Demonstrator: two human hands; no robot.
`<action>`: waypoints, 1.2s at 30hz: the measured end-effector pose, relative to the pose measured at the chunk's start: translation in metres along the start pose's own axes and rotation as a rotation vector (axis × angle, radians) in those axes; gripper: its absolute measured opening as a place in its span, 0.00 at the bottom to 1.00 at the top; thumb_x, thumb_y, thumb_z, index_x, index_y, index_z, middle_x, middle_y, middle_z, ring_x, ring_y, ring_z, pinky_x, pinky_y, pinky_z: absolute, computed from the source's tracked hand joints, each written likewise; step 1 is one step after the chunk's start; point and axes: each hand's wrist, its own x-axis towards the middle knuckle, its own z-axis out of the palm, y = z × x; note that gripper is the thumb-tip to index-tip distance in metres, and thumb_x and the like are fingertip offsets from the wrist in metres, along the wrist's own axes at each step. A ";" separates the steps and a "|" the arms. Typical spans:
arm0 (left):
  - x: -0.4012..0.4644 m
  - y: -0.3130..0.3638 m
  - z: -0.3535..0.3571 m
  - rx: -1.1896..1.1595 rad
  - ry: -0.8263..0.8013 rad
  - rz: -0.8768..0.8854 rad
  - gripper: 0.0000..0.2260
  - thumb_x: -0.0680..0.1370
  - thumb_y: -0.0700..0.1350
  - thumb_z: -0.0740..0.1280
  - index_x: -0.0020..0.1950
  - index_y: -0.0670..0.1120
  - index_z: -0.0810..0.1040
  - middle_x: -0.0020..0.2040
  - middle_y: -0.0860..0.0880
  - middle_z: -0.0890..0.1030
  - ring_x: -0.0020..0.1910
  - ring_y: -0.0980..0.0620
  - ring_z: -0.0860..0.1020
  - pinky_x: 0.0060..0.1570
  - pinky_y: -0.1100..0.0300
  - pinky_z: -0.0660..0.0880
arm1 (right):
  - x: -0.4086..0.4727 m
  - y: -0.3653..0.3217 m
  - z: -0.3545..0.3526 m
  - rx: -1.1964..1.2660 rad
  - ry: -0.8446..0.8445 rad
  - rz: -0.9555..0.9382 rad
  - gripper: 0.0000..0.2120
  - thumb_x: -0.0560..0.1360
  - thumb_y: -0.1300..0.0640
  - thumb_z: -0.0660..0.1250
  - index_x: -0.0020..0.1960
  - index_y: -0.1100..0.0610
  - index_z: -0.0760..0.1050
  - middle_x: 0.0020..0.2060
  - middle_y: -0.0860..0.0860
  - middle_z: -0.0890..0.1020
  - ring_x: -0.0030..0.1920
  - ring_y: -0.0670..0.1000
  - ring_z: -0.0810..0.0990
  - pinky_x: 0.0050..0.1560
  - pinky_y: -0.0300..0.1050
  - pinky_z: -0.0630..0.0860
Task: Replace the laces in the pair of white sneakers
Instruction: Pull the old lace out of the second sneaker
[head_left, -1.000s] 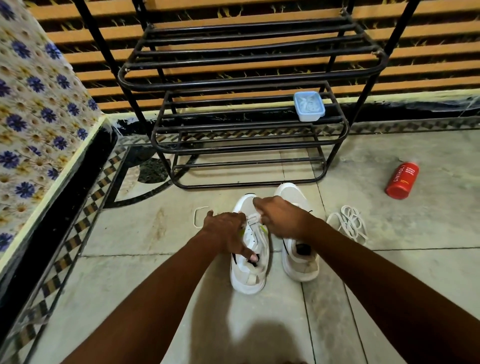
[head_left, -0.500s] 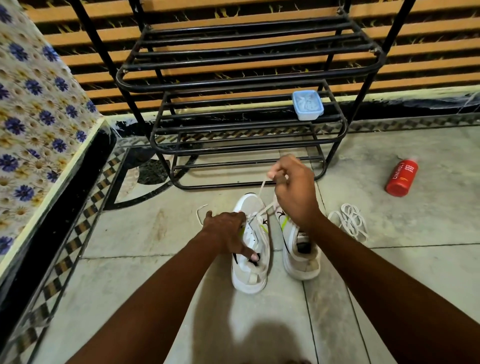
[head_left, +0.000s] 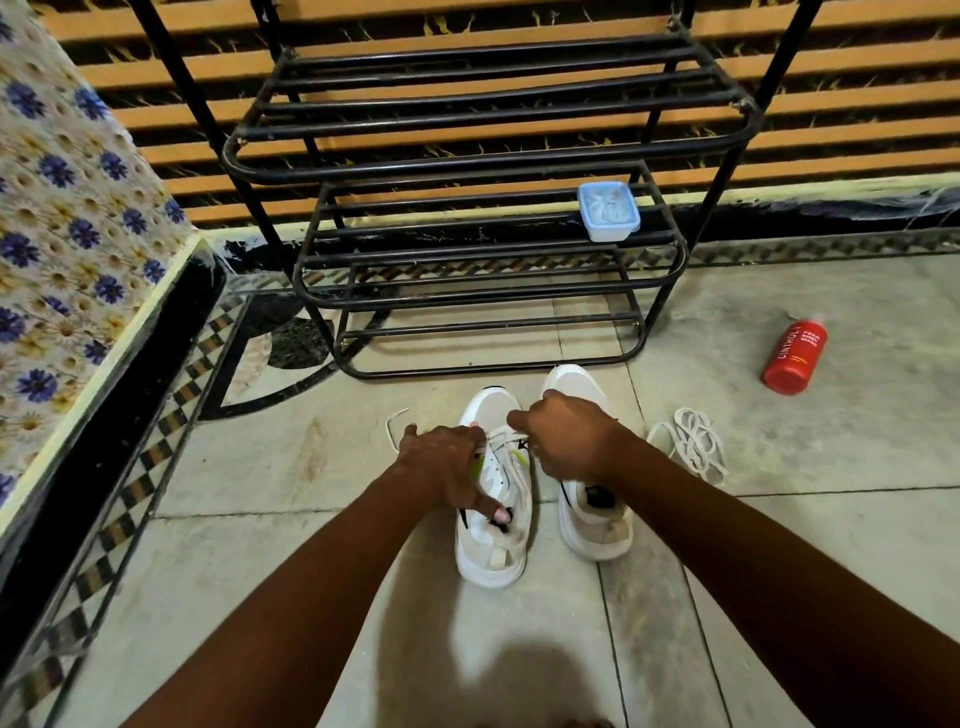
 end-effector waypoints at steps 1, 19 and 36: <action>0.000 0.000 0.000 0.007 0.001 0.001 0.56 0.55 0.81 0.71 0.77 0.55 0.64 0.74 0.54 0.73 0.74 0.48 0.70 0.75 0.35 0.55 | 0.001 -0.001 -0.001 -0.006 0.056 -0.014 0.09 0.74 0.62 0.65 0.53 0.56 0.76 0.45 0.53 0.80 0.52 0.56 0.76 0.40 0.47 0.72; 0.000 -0.004 0.001 0.005 0.010 0.003 0.59 0.52 0.84 0.67 0.76 0.55 0.64 0.75 0.55 0.73 0.74 0.49 0.71 0.74 0.35 0.57 | 0.004 -0.011 -0.020 1.725 0.691 0.271 0.08 0.84 0.66 0.59 0.45 0.63 0.70 0.33 0.57 0.69 0.27 0.48 0.71 0.27 0.38 0.68; 0.001 -0.006 0.005 -0.013 0.025 0.018 0.57 0.51 0.84 0.67 0.74 0.56 0.66 0.73 0.56 0.74 0.72 0.49 0.72 0.71 0.35 0.59 | 0.004 0.015 -0.005 0.126 0.160 -0.054 0.11 0.77 0.50 0.66 0.42 0.56 0.78 0.39 0.51 0.76 0.49 0.55 0.75 0.46 0.50 0.75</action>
